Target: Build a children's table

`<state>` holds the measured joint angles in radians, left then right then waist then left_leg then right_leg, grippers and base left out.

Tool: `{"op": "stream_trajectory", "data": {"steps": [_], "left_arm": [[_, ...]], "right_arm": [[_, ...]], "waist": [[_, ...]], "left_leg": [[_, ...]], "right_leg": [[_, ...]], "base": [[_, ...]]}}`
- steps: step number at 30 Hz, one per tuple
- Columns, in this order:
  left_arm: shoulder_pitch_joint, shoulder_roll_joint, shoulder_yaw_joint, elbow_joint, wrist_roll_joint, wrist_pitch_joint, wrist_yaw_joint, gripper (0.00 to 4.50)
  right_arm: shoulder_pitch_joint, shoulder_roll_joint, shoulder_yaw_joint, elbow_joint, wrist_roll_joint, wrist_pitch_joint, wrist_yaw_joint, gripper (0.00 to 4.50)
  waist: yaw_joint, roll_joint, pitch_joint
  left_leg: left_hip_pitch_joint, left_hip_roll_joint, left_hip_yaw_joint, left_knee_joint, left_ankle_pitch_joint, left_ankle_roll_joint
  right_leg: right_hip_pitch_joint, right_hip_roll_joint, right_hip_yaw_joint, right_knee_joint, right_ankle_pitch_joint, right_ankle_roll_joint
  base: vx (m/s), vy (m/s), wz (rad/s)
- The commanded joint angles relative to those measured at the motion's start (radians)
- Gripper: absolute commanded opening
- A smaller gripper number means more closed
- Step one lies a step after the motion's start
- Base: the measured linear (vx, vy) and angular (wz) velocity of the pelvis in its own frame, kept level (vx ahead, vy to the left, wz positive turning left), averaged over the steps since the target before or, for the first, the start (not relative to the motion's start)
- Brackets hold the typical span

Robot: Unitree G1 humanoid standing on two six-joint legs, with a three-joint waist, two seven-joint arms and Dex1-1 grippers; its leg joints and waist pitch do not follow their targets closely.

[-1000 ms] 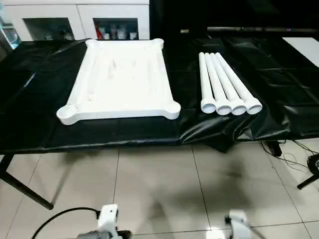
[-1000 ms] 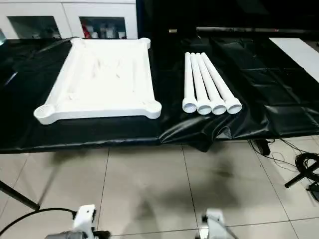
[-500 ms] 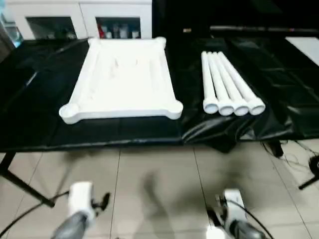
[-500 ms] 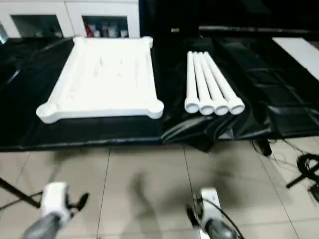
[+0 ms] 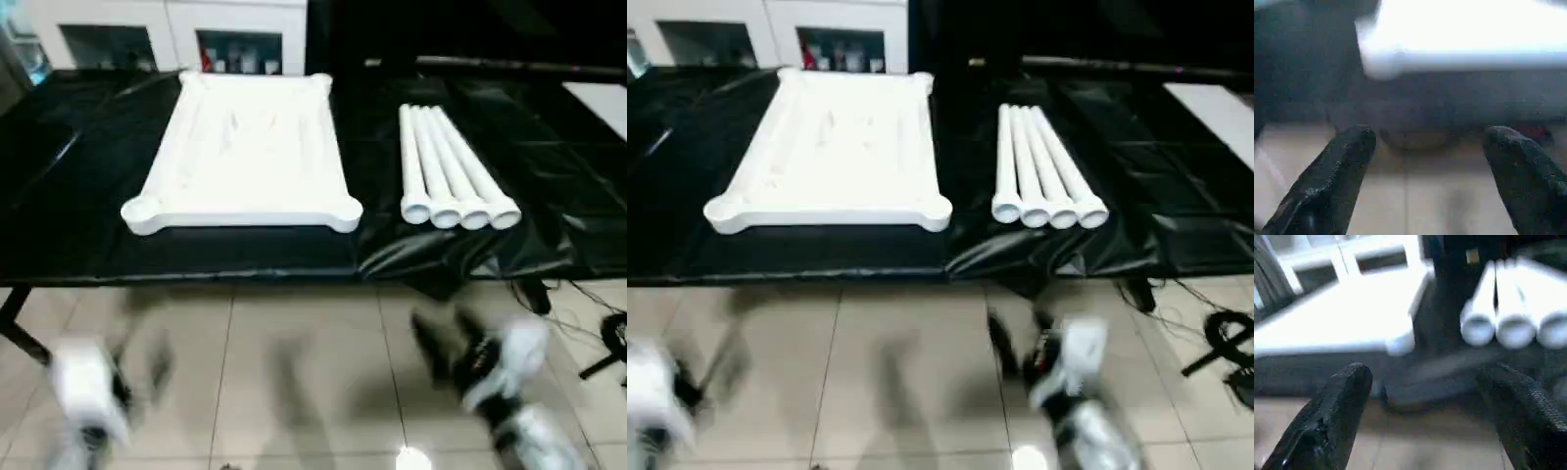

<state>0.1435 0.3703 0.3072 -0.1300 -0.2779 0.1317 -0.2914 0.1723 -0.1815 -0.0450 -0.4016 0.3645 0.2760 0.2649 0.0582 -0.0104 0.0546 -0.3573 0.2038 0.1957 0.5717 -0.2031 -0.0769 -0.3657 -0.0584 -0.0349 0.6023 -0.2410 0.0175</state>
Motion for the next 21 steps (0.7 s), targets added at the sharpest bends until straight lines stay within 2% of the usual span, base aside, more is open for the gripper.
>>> {"op": "stream_trajectory", "data": {"steps": [1, 2, 3, 4, 5, 6, 7, 8, 9, 10, 11, 13, 14, 15, 16, 17, 18, 19, 20, 21], "left_arm": [[-0.059, 0.020, -0.010, -0.043, -0.004, 0.044, 0.004, 4.06], [-0.103, 0.029, -0.018, -0.043, -0.001, 0.054, 0.006, 4.06], [-0.125, 0.030, -0.021, -0.042, -0.003, 0.058, 0.010, 4.06], [-0.141, 0.031, -0.022, -0.038, -0.005, 0.060, 0.012, 4.06], [-0.192, 0.009, -0.042, -0.024, 0.017, 0.084, 0.042, 4.06], [-0.271, -0.063, -0.080, 0.010, 0.042, 0.108, 0.096, 4.06], [-0.285, -0.079, -0.088, 0.013, 0.038, 0.127, 0.107, 4.06], [-0.297, -0.101, -0.098, 0.026, 0.054, 0.144, 0.137, 4.06], [-0.301, -0.111, -0.104, 0.034, 0.073, 0.155, 0.159, 4.06], [-0.309, -0.135, -0.122, 0.048, 0.075, 0.164, 0.178, 4.06], [-0.315, -0.156, -0.141, 0.058, 0.084, 0.159, 0.194, 4.06], [-0.319, -0.175, -0.161, 0.064, 0.107, 0.140, 0.215, 4.06], [-0.317, -0.182, -0.177, 0.050, 0.120, 0.166, 0.232, 4.06], [-0.309, -0.189, -0.189, 0.026, 0.121, 0.172, 0.234, 4.06], [-0.296, -0.209, -0.185, -0.012, 0.096, 0.177, 0.240, 4.06], [-0.292, -0.219, -0.174, -0.022, 0.080, 0.171, 0.242, 4.06], [-0.288, -0.232, -0.176, -0.033, 0.089, 0.165, 0.257, 4.06], [-0.290, -0.233, -0.179, -0.037, 0.091, 0.171, 0.244, 4.06], [-0.296, -0.221, -0.195, -0.031, 0.111, 0.201, 0.237, 4.06], [-0.299, -0.206, -0.219, -0.018, 0.112, 0.217, 0.204, 4.06]], "right_arm": [[-0.054, -0.016, -0.028, -0.023, -0.012, 0.062, -0.025, 3.88], [-0.092, -0.022, -0.031, -0.009, -0.054, 0.066, -0.043, 3.88], [-0.110, -0.025, -0.030, -0.003, -0.080, 0.069, -0.058, 3.88], [-0.124, -0.026, -0.028, 0.003, -0.102, 0.069, -0.072, 3.88], [-0.164, -0.030, -0.019, 0.045, -0.150, 0.048, -0.082, 3.88], [-0.234, -0.012, -0.016, 0.130, -0.193, 0.076, -0.155, 3.88], [-0.246, -0.007, -0.016, 0.140, -0.196, 0.096, -0.177, 3.88], [-0.260, -0.005, -0.009, 0.154, -0.205, 0.113, -0.196, 3.88], [-0.266, -0.007, -0.002, 0.160, -0.212, 0.117, -0.200, 3.88], [-0.277, -0.015, 0.017, 0.171, -0.185, 0.125, -0.166, 3.88], [-0.289, -0.010, 0.025, 0.184, -0.155, 0.136, -0.148, 3.88], [-0.303, 0.007, 0.023, 0.196, -0.123, 0.155, -0.149, 3.88], [-0.322, 0.014, 0.033, 0.213, -0.138, 0.160, -0.151, 3.88], [-0.341, 0.020, 0.044, 0.229, -0.158, 0.167, -0.158, 3.88], [-0.368, 0.030, 0.051, 0.251, -0.185, 0.182, -0.160, 3.88], [-0.376, 0.035, 0.050, 0.256, -0.185, 0.190, -0.162, 3.88], [-0.378, 0.027, 0.043, 0.257, -0.185, 0.194, -0.158, 3.88], [-0.385, 0.024, 0.037, 0.264, -0.188, 0.196, -0.159, 3.88], [-0.389, 0.019, 0.026, 0.271, -0.184, 0.200, -0.159, 3.88], [-0.392, 0.013, 0.014, 0.284, -0.176, 0.198, -0.160, 3.88]], "waist": [[-0.001, 0.022, -0.043], [-0.001, 0.021, -0.042], [0.000, 0.021, -0.048], [-0.001, 0.016, -0.052], [0.001, 0.009, -0.057], [-0.001, 0.003, -0.062], [0.000, 0.008, -0.068], [0.004, 0.010, -0.070], [0.005, 0.002, -0.070], [0.009, -0.013, -0.072], [0.011, -0.008, -0.072], [0.004, 0.004, -0.070], [-0.008, 0.015, -0.071], [-0.022, 0.022, -0.072], [-0.029, 0.027, -0.073], [-0.039, 0.030, -0.072], [-0.029, 0.016, -0.070], [-0.020, -0.007, -0.065], [0.015, -0.021, -0.060], [0.027, -0.012, -0.055]], "left_leg": [[0.015, 0.033, -0.031, -0.081, -0.234, -0.031], [0.014, 0.030, -0.026, -0.078, -0.191, -0.038], [0.013, 0.027, -0.025, -0.070, -0.125, -0.046], [0.011, 0.024, -0.024, -0.064, -0.093, -0.045], [0.008, 0.018, -0.022, -0.056, -0.038, -0.040], [0.010, 0.015, -0.020, -0.052, -0.006, -0.037], [0.011, 0.010, -0.019, -0.047, 0.018, -0.041], [0.009, 0.011, -0.020, -0.044, 0.029, -0.039], [0.003, 0.011, -0.019, -0.041, 0.043, -0.033], [-0.002, 0.009, -0.018, -0.038, 0.064, -0.015], [-0.007, 0.008, -0.020, -0.039, 0.055, 0.003], [0.012, 0.030, -0.032, -0.047, -0.002, -0.035], [0.029, 0.062, -0.050, -0.062, -0.027, -0.033], [0.046, 0.126, -0.086, -0.083, 0.002, 0.041], [0.055, 0.157, -0.103, -0.091, 0.029, 0.088], [0.048, 0.173, -0.103, -0.087, 0.052, 0.200], [0.021, 0.108, -0.050, -0.045, 0.018, 0.288], [-0.006, 0.014, 0.005, 0.007, -0.032, 0.280], [-0.046, -0.045, -0.007, 0.066, -0.087, 0.201], [-0.051, -0.015, -0.019, 0.026, -0.014, 0.111]], "right_leg": [[0.008, -0.055, 0.045, -0.070, -0.105, -0.087], [0.008, -0.052, 0.043, -0.065, -0.030, -0.098], [0.012, -0.051, 0.042, -0.054, 0.067, -0.108], [0.017, -0.050, 0.041, -0.050, 0.121, -0.110], [0.026, -0.047, 0.041, -0.042, 0.219, -0.109], [0.028, -0.046, 0.040, -0.037, 0.274, -0.115], [0.031, -0.048, 0.042, -0.032, 0.298, -0.137], [0.031, -0.048, 0.043, -0.028, 0.316, -0.141], [0.035, -0.046, 0.044, -0.026, 0.341, -0.140], [0.042, -0.046, 0.042, -0.022, 0.381, -0.131], [0.045, -0.050, 0.042, -0.019, 0.386, -0.126], [0.032, -0.020, 0.015, -0.023, 0.305, -0.151], [0.021, -0.003, -0.009, -0.015, 0.255, -0.192], [0.006, -0.013, -0.024, 0.005, 0.200, -0.246], [-0.005, -0.020, -0.032, 0.017, 0.171, -0.275], [-0.011, -0.040, -0.035, 0.024, 0.141, -0.325], [0.004, -0.062, -0.019, -0.010, 0.176, -0.412], [0.019, -0.058, -0.004, -0.059, 0.191, -0.451], [0.060, -0.105, 0.033, -0.094, 0.057, -0.397], [0.056, -0.099, 0.027, -0.087, -0.082, -0.225]], "base": [[0.000, 0.000, 0.00], [0.000, 0.000, 0.00], [0.000, 0.000, 0.00], [0.000, 0.000, 0.00], [0.054, 0.013, -0.03], [0.000, 0.000, 0.00], [0.000, 0.000, 0.00], [0.000, 0.000, 0.00], [0.000, 0.000, 0.00], [0.000, 0.000, 0.00], [0.000, 0.000, 0.00], [0.000, 0.000, 0.00], [-0.014, -0.056, 0.05], [-0.014, -0.056, 0.05], [-0.025, -0.093, 0.06], [-0.033, -0.121, 0.04], [-0.033, -0.121, 0.04], [-0.037, -0.119, 0.08], [-0.048, -0.115, 0.06], [-0.048, -0.115, 0.06]]}}
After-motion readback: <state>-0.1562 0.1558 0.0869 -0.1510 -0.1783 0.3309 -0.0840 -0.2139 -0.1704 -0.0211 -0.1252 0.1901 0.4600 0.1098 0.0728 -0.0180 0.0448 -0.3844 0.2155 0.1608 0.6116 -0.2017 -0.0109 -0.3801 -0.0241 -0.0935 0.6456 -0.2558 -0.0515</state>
